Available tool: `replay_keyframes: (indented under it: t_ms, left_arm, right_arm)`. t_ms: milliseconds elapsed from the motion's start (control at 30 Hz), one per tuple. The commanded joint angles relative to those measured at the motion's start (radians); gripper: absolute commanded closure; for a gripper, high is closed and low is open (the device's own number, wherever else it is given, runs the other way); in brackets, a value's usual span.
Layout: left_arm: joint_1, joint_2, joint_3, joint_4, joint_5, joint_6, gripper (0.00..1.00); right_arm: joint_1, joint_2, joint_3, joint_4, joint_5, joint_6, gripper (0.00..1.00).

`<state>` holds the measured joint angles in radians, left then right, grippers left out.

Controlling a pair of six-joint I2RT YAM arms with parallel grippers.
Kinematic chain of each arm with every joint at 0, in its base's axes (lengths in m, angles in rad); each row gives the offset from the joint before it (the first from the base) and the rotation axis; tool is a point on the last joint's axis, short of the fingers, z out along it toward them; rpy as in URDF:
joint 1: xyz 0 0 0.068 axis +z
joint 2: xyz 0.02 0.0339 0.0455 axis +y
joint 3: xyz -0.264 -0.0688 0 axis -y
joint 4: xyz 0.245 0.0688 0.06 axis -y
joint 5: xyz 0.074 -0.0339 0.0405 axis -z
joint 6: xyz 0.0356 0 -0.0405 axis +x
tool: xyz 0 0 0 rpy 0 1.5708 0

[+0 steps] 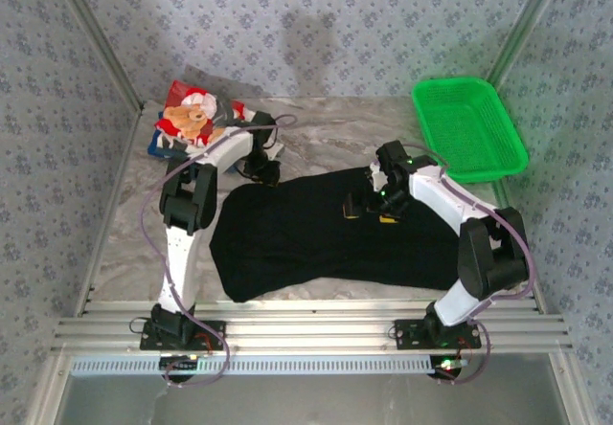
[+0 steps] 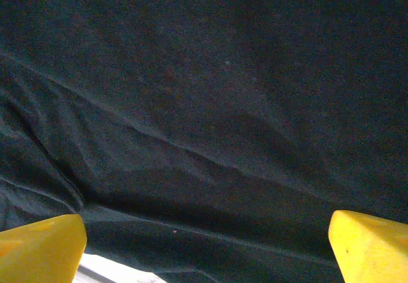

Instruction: Fold and stack the t-shirts

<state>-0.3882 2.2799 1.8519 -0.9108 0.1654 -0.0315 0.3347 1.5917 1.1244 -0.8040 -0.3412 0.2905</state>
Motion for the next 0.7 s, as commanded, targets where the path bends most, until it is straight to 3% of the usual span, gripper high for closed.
replay_keyframes:
  t_ms: [0,267,667]
  left_arm:
    - [-0.007,-0.042,-0.033,0.01,0.06,-0.005,0.89]
    - [-0.029,-0.245,-0.144,0.1,-0.038,-0.019,0.96]
    - [-0.223,-0.547,-0.49,0.267,-0.252,-0.024,0.96]
  right_arm:
    - [0.003,-0.021,0.021,-0.024,0.0,0.001,0.0]
    - [-0.001,-0.082,-0.016,-0.032,0.046,0.046,0.0]
    - [-0.076,-0.153,-0.078,-0.012,0.094,0.132,0.0]
